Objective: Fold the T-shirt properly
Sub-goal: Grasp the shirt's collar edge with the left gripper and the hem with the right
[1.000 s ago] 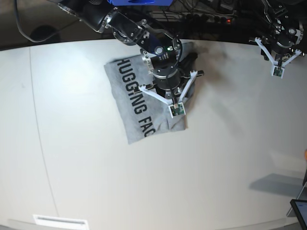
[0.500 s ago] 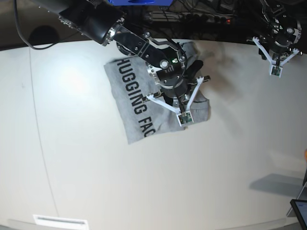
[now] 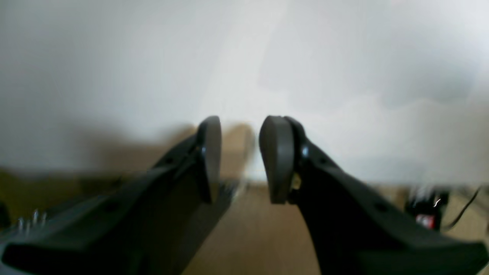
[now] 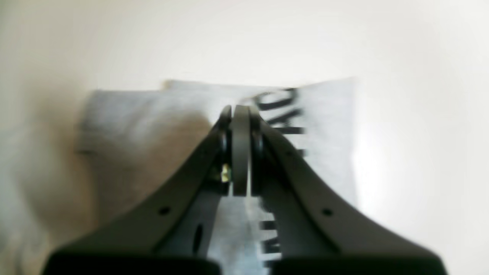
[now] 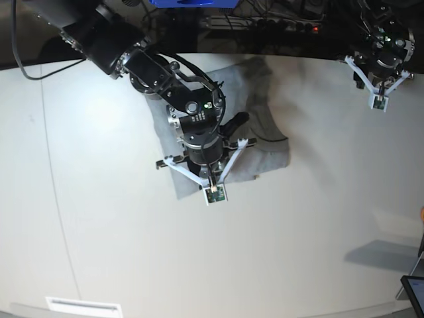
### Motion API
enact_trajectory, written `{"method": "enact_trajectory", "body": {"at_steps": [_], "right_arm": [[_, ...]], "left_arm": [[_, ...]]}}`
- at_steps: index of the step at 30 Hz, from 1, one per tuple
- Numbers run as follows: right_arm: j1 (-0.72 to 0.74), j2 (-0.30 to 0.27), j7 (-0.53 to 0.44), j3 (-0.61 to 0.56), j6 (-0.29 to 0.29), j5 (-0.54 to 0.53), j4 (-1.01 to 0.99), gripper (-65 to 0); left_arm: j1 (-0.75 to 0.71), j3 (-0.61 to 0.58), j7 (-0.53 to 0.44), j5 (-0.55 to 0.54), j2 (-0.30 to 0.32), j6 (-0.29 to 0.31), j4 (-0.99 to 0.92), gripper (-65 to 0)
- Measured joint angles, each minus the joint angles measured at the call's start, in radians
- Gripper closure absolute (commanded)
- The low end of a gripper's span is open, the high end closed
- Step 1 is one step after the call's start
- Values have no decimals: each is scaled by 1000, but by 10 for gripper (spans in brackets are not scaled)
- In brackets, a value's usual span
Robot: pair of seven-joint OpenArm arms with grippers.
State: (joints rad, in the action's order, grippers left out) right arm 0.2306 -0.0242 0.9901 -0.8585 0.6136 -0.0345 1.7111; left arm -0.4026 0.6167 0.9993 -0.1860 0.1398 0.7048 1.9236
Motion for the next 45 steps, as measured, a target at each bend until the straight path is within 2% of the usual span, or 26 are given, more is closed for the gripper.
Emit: {"method": "enact_trajectory", "body": {"at_steps": [2, 9, 11, 14, 18, 21, 26, 33, 36, 45], "right_arm": [[12, 2, -3, -1, -2, -4, -6, -3], [27, 2, -8, -1, -3, -4, -69, -3], [27, 2, -48, -1, -3, -3, -72, -3], [29, 11, -57, 37, -11, -10, -122, -3], [26, -4, -71, 88, -3, -8, -162, -3], [29, -4, -98, 113, -5, -4, -176, -3], [26, -25, -108, 121, -8, -8, -235, -3], [27, -45, -193, 142, -11, -9, -332, -3], [27, -50, -228, 142, -12, -5, -368, -3], [45, -81, -214, 140, -11, -11, -373, -3]], "left_arm": [[21, -31, -13, -44, 1, 0, 32, -202], [162, -236, -5, -21, -10, 0, 34, -202], [189, -287, -4, -22, -13, 0, 26, -202], [235, -353, -8, -18, -15, 0, -28, -202], [283, -409, -10, -14, -17, 0, -161, -202], [283, -422, -97, -6, -32, 0, -227, -202], [289, -423, -179, -33, -35, -1, -305, -202], [286, -415, -219, -33, -32, -5, -320, -202], [289, -424, -230, 13, -23, -3, -320, -202], [286, -418, -237, 37, -18, 1, -312, -202]]}}
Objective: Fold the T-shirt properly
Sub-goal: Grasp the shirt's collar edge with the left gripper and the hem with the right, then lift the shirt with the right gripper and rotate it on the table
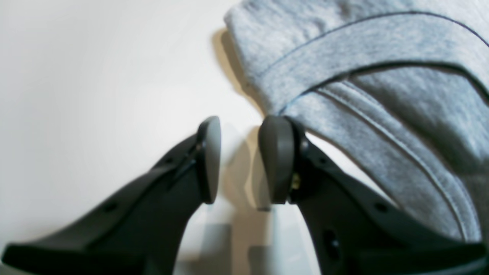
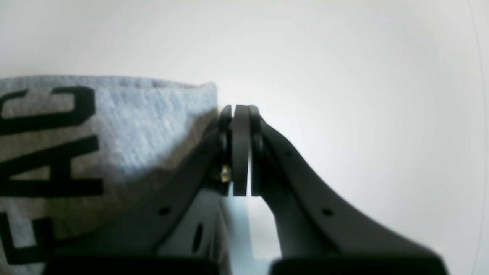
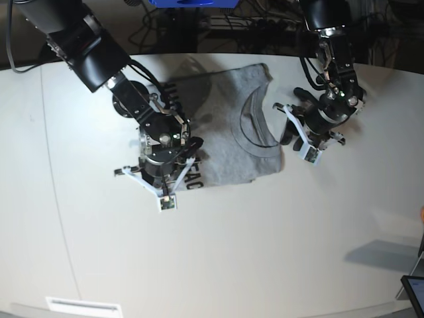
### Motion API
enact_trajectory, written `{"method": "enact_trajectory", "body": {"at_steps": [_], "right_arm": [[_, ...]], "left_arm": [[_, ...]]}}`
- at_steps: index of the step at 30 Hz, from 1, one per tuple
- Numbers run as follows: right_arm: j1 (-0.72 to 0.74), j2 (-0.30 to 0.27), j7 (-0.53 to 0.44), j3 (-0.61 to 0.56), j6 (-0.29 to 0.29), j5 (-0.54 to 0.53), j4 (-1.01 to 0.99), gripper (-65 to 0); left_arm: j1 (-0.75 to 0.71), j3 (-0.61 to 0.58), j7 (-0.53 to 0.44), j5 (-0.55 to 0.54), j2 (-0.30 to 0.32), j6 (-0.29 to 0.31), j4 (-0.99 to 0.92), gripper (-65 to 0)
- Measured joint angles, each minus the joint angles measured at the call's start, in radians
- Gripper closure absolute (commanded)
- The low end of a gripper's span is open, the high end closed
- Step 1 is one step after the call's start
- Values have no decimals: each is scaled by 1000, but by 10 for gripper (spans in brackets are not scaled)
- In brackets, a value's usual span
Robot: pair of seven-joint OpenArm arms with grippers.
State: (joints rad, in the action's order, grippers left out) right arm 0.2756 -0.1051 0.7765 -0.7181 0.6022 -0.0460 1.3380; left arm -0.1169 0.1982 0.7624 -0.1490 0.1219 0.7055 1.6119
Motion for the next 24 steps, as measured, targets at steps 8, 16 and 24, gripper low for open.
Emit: {"method": "enact_trajectory", "body": {"at_steps": [8, 16, 24], "right_arm": [[0, -43, 141, 3, 5, 5, 323, -1], [-106, -38, 288, 71, 0, -4, 455, -1], [-211, -76, 270, 237, 11, 19, 456, -1]], "left_arm": [[-139, 5, 74, 64, 10, -1, 200, -202], [-331, -5, 64, 48, 10, -1, 390, -202], [-444, 2, 72, -169, -4, -1, 396, -200]]}}
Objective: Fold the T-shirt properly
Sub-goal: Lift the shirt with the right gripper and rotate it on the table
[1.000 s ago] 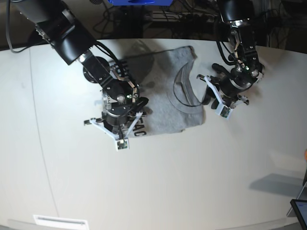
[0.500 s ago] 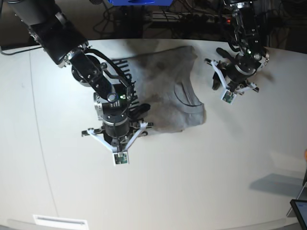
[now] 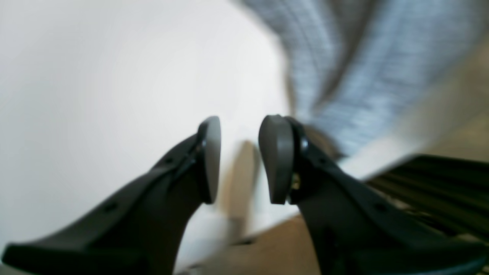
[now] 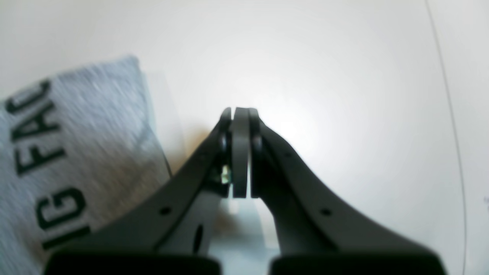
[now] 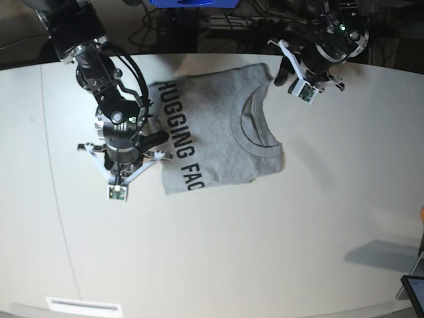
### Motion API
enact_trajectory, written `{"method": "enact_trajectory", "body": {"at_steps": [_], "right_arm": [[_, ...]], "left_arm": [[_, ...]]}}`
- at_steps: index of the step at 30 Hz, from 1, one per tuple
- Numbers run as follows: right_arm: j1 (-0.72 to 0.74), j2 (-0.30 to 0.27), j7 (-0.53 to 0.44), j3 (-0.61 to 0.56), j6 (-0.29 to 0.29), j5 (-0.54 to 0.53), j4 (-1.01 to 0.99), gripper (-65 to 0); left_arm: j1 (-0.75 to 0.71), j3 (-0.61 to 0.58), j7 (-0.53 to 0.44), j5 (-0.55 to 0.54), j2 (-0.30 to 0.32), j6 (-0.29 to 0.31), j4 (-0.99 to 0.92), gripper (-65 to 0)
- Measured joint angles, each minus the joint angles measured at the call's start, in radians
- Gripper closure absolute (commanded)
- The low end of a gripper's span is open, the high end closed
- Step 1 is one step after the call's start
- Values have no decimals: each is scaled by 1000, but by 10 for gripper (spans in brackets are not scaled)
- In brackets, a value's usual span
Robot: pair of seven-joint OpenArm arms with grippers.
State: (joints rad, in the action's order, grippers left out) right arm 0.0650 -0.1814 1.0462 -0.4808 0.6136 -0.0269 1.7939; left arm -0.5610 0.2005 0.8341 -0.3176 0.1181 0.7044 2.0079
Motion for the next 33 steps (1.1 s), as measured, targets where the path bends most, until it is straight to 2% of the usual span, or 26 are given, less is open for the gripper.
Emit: {"method": "enact_trajectory", "body": {"at_steps": [4, 9, 13, 20, 33], "right_arm": [[-45, -2, 7, 39, -7, -18, -2, -1], [-55, -13, -4, 97, -3, -3, -3, -1], [-63, -5, 1, 115, -4, -8, -13, -1], [-127, -6, -15, 117, -3, -11, -50, -1], [-243, 0, -95, 116, -3, 21, -33, -1]], "left_arm": [[-34, -9, -3, -156, 56, -10, 2, -200], [-91, -12, -4, -272, 91, -11, 4, -200], [-128, -11, -1, -290, 95, -12, 4, -200], [-148, -106, 0, -286, 95, -13, 3, -200], [-45, -136, 0, -288, 95, -11, -49, -200]]}}
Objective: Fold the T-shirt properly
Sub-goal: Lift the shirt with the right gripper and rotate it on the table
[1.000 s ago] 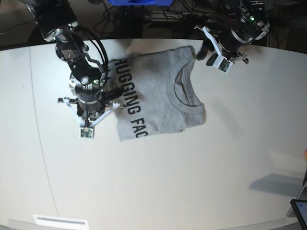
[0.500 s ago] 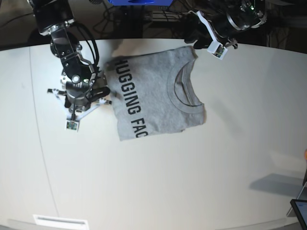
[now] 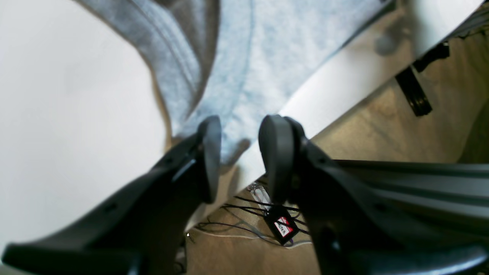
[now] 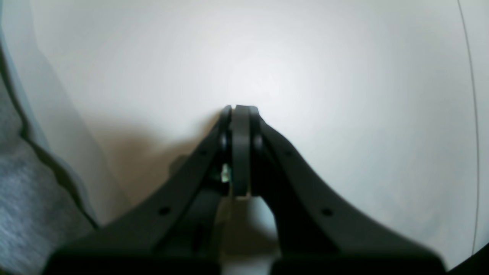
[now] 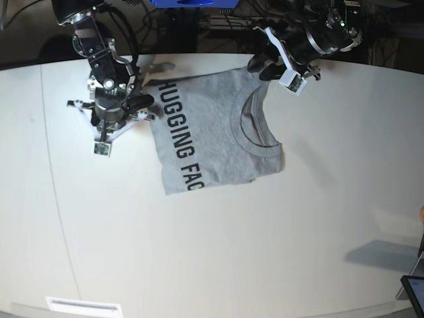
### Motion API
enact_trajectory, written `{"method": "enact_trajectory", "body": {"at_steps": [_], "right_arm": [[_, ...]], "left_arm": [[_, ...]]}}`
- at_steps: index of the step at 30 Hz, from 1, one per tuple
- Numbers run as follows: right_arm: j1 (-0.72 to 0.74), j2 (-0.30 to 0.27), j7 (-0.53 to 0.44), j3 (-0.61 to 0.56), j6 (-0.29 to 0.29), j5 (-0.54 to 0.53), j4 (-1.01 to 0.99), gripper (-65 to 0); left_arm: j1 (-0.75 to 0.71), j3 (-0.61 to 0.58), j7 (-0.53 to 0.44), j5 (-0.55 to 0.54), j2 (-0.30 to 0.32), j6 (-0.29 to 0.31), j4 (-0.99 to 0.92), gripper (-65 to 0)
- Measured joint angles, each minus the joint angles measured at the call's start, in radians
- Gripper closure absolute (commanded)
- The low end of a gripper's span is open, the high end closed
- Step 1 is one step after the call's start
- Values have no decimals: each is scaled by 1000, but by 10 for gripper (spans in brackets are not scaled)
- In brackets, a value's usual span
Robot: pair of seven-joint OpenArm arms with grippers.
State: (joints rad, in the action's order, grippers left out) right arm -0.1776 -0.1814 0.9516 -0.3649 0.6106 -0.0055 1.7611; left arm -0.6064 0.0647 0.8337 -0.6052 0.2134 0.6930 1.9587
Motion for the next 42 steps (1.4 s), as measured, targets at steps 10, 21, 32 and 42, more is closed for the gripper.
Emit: {"method": "enact_trajectory", "body": {"at_steps": [10, 21, 32, 42], "right_arm": [[-58, 19, -34, -72, 12, -49, 54, -1], [-58, 24, -38, -229, 11, -95, 69, -1], [-92, 22, -72, -267, 8, -114, 80, -1], [-125, 22, -53, -386, 7, -127, 114, -1]], "left_arm": [[55, 0, -10, 78, -6, 0, -66, -200], [88, 5, -15, 134, -25, 1, -76, -200], [237, 13, 14, 125, -22, 8, -179, -200], [392, 2, 23, 125, 10, 12, -295, -200]]}}
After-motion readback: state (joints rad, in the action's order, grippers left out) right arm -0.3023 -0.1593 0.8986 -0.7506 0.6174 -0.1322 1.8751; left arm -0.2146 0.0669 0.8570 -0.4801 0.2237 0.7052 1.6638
